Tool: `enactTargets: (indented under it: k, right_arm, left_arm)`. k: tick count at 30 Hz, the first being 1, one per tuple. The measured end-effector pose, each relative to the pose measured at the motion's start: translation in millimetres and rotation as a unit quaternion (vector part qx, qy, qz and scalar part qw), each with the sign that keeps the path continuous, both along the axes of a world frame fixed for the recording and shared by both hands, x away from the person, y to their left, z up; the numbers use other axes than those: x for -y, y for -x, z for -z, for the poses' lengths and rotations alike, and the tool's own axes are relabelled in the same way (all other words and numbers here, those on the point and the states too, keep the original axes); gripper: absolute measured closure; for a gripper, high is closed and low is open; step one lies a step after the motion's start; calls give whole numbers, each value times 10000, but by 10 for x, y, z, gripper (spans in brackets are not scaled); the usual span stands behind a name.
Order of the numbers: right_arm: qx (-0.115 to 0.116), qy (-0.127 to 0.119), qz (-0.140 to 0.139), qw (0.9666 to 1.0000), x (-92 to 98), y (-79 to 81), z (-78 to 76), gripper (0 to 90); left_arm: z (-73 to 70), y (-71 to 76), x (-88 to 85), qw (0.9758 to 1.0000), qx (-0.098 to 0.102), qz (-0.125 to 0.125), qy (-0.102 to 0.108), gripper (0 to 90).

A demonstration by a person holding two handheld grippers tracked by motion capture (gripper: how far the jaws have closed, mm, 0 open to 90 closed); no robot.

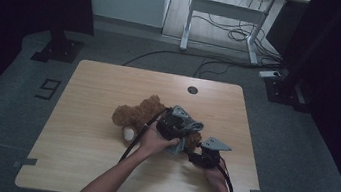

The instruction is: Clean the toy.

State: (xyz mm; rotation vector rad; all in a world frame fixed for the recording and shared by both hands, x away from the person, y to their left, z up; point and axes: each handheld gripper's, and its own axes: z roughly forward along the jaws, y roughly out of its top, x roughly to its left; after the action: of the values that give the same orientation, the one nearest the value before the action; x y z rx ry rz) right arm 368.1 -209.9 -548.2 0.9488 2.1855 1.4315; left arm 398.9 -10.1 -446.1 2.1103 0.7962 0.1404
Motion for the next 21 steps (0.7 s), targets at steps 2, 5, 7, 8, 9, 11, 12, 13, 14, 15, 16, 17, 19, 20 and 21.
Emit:
enactTargets:
  k: [2,5,7,8,9,11,12,13,14,15,16,17,19,20,21]
  right_arm:
    - [0,-10,-1,10000,1,-3,0,494]
    - [-24,-52,7,10000,6,-10,0,494]
    - [-25,-56,10,10000,6,-10,0,494]
    - [-21,-54,11,10000,6,-9,0,494]
    - [-22,-47,4,10000,6,-9,-1,495]
    - [-13,-39,0,10000,5,-9,-1,495]
    - [-7,-31,-3,10000,1,-6,-1,494]
    - [-6,-26,-4,10000,1,-4,-1,495]
    - [-8,-26,-4,10000,2,-4,-1,495]
    - [-10,-30,-3,10000,3,-4,-1,494]
    - [-10,-30,-3,10000,3,-4,-1,494]
    - [-16,-36,-3,10000,5,-5,-1,494]
    - [-15,-50,0,10000,5,-8,1,494]
    - [-18,-50,-2,10000,4,-7,0,494]
    - [-15,-48,-4,10000,3,-6,0,494]
  left_arm:
    - [-1,-26,-119,9999,-29,-122,103,808]
    - [-29,-40,-268,9993,100,-346,-21,809]
    - [-31,-50,-330,9990,119,-421,-60,809]
    - [-30,-71,-472,9985,94,-535,-30,809]
    - [-33,-79,-546,9983,84,-576,23,809]
    - [-44,-80,-617,9980,87,-625,85,809]
    - [-88,-66,-758,9972,160,-719,141,808]
    - [-116,-55,-832,9963,245,-816,119,808]
    - [-136,-51,-913,9952,330,-925,40,808]
    - [-136,-51,-913,9952,330,-925,40,808]
    - [-140,-57,-997,9939,371,-1037,-72,808]
    - [-119,-75,-1083,9928,343,-1145,-115,808]
    - [-32,-121,-1257,9912,183,-1305,-147,808]
    - [16,-135,-1343,9907,99,-1352,-90,808]
    - [55,-137,-1421,9899,42,-1418,-39,807]
